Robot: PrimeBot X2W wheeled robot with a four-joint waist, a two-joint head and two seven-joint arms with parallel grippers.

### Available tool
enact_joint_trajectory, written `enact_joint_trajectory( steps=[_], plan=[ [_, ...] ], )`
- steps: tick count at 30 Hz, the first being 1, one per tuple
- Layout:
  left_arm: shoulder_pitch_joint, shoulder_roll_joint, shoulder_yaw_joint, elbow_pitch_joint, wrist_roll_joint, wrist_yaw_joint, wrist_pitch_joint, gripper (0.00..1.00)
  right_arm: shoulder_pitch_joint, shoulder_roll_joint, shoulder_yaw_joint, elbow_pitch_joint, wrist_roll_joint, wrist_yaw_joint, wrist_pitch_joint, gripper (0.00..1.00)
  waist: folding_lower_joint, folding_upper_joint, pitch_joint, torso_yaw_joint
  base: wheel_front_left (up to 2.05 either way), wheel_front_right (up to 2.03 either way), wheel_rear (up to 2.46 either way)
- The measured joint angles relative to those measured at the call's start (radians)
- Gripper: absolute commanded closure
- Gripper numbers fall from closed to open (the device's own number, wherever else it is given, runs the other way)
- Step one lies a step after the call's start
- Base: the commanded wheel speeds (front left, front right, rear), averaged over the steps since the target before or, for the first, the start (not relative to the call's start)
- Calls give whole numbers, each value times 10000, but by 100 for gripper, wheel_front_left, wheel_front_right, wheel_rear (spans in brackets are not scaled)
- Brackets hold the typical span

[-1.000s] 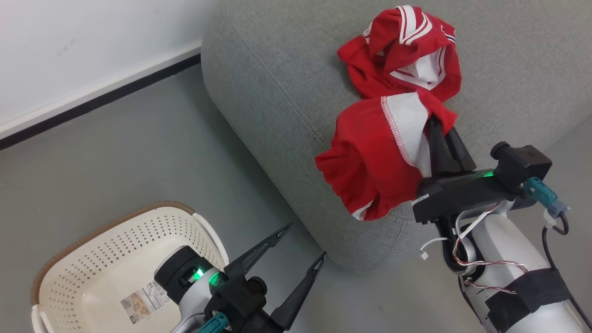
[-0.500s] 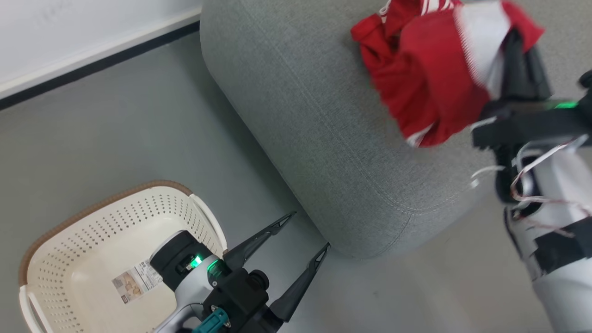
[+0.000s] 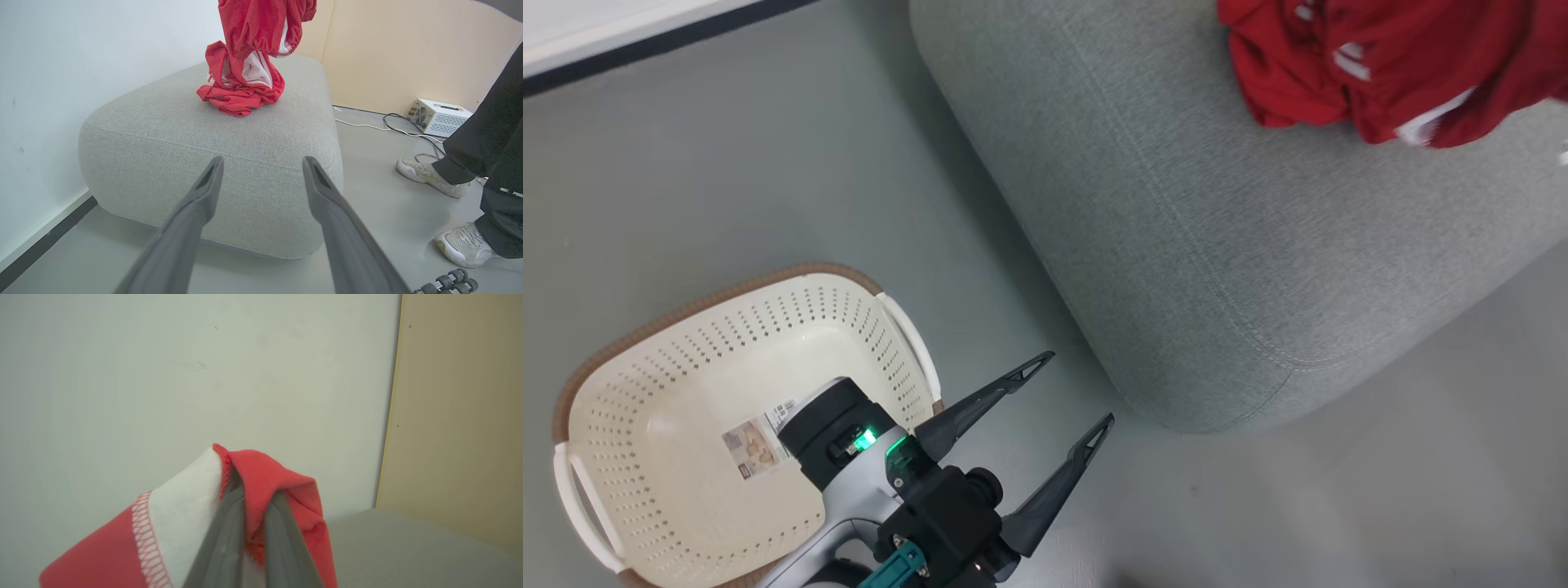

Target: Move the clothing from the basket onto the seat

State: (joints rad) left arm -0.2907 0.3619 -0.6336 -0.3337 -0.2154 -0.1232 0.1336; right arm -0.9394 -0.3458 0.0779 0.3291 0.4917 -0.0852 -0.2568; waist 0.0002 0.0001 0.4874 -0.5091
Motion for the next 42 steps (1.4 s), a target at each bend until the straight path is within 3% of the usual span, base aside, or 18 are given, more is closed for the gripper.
enact_joint_trajectory(
  steps=[16,24,39,41,42],
  plan=[
    [-763,476,-368,-769,75,-15,364,0,-1054,-1103,-1051,1243,-472,-130,-2,100,-1,-1,1379,591,0,0,0],
    [-1219,796,-430,-1064,75,-17,495,0,-1177,-1051,-1112,2299,-598,-217,-2,100,-1,-1,2164,853,0,0,0],
    [-1755,1344,-443,-1070,73,-71,523,0,-1493,-257,-1112,4368,-422,-290,-2,100,-1,0,2998,1169,0,0,0],
    [-1778,1404,-433,-1003,73,-75,479,0,-1655,-219,-1026,4583,-439,-290,-2,72,-2,0,2945,1138,0,0,0],
    [-1778,1402,-447,-970,73,-75,441,0,-1694,-180,-999,4660,-447,-288,-2,36,-1,0,2916,1126,0,0,0]
  ],
)
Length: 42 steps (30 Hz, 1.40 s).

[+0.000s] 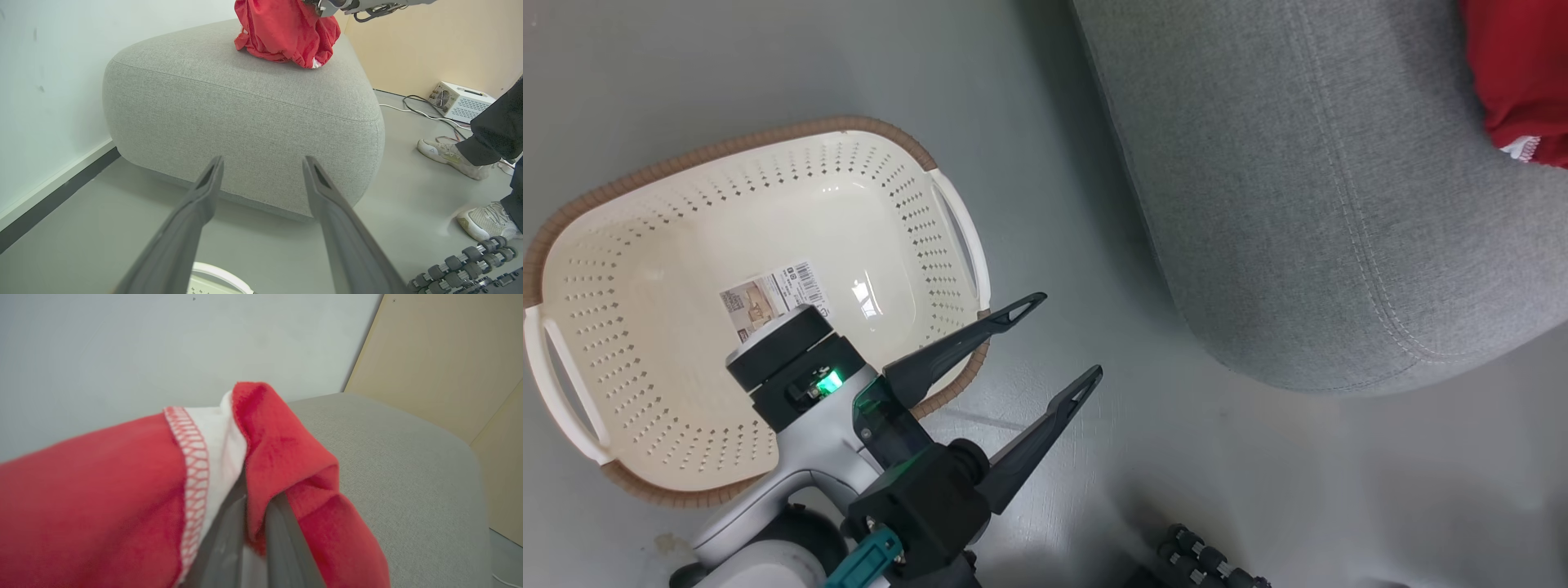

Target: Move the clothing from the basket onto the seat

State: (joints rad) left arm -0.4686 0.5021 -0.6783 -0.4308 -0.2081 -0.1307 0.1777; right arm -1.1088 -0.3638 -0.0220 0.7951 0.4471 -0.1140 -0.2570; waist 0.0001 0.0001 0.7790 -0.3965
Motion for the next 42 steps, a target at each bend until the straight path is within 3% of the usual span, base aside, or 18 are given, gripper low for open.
enact_joint_trajectory(
  steps=[2,3,21,33,42],
  plan=[
    [0,0,-29,38,-2,0,-36,0,-38,54,102,90,-98,44,0,3,0,0,-61,-26,0,0,0],
    [0,-8,-48,69,-2,0,-61,0,-45,84,146,123,-117,59,0,0,-1,0,-97,-40,0,0,0],
    [38,-523,-290,1118,-234,82,-790,0,1061,399,723,58,-708,617,2,0,-1,-1,-1400,-129,0,0,0],
    [247,-1070,-188,1998,-422,431,-1348,0,2545,407,686,-1139,-876,702,2,0,-2,-1,-2428,292,0,0,0],
    [480,-1569,-90,2675,-573,723,-1812,0,3704,495,901,-2596,-1273,700,2,0,-2,-1,-3238,1029,0,0,0]
  ],
)
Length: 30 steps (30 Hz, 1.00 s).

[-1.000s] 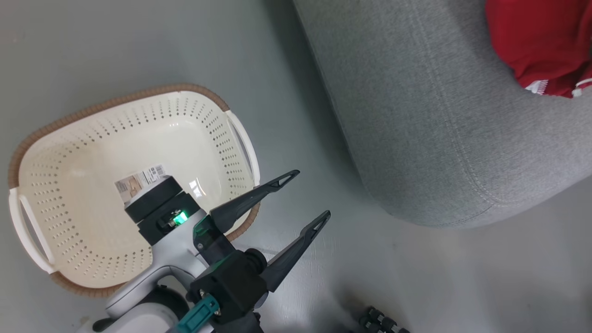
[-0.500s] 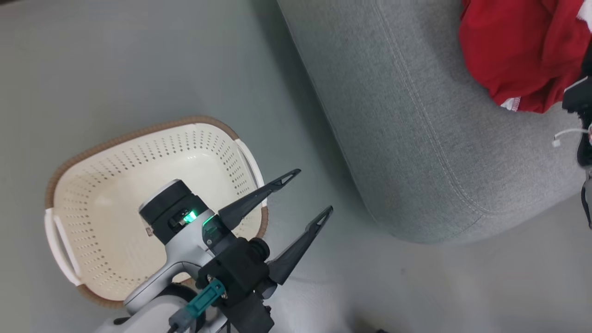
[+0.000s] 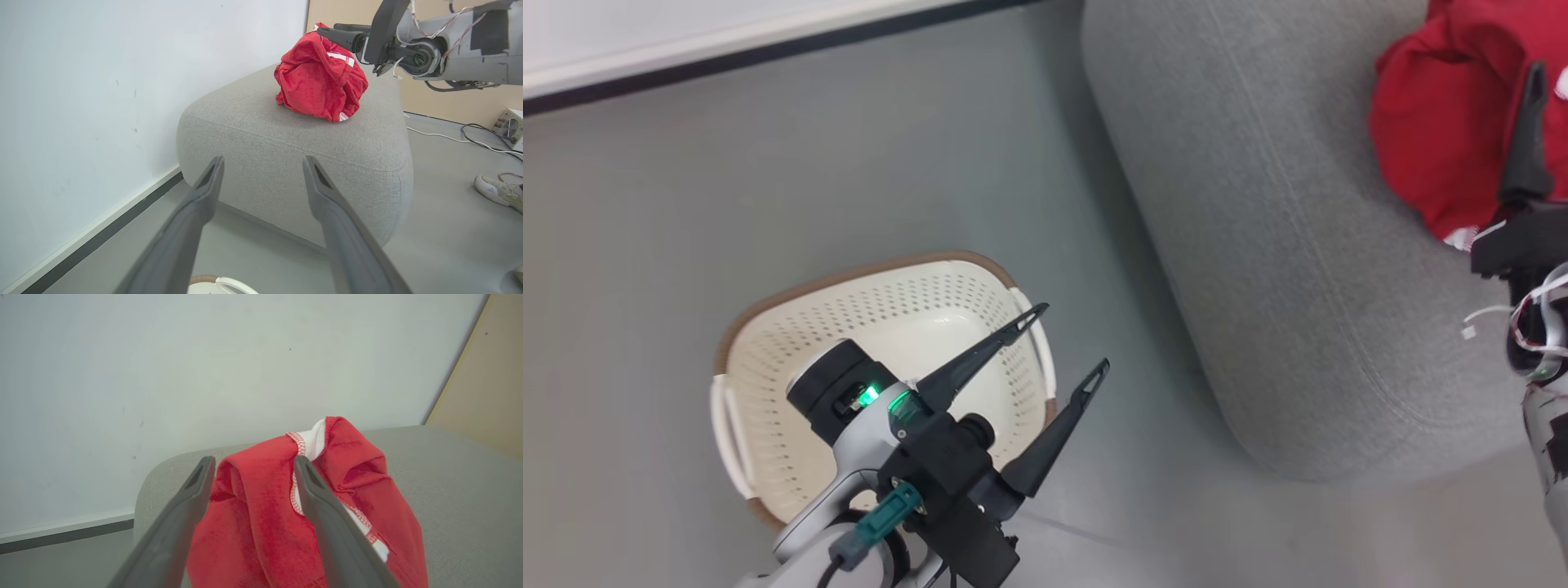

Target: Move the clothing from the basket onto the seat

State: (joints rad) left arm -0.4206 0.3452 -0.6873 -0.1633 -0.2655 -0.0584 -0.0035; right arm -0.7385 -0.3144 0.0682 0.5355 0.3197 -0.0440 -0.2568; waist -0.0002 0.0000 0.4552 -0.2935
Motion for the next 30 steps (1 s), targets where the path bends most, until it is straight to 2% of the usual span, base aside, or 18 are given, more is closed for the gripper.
enact_joint_trajectory(
  steps=[7,19,30],
  plan=[
    [242,-320,144,389,-360,318,-351,0,884,226,259,-1152,-121,46,0,0,0,0,-567,782,0,0,0],
    [804,-393,895,978,-786,888,-794,0,1959,642,878,-2514,-385,44,0,0,1,-1,-1329,2205,0,0,0],
    [1392,-293,1824,1532,-1206,1327,-1210,0,2716,1064,1513,-3001,-729,-88,19,0,1,-1,-2029,2864,0,0,0]
  ],
)
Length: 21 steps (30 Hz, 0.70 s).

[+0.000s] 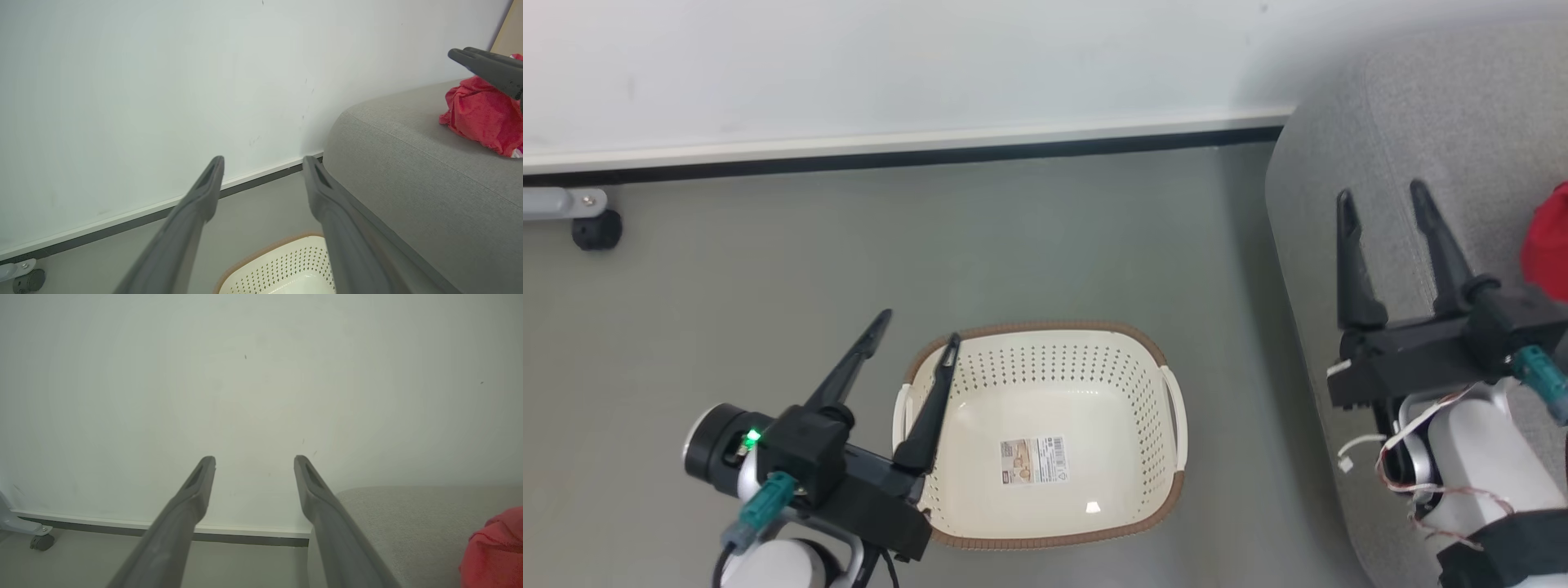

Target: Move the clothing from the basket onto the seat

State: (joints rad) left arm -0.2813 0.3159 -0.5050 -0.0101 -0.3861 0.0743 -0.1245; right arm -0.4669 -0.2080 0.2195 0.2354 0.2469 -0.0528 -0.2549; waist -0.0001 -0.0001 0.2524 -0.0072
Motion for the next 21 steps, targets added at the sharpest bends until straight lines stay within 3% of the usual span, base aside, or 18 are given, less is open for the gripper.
enact_joint_trajectory(
  steps=[21],
  plan=[
    [1257,-44,1367,663,-602,403,-451,0,2089,247,215,-456,-6,-276,272,0,1,0,-1081,199,0,0,0]
  ],
)
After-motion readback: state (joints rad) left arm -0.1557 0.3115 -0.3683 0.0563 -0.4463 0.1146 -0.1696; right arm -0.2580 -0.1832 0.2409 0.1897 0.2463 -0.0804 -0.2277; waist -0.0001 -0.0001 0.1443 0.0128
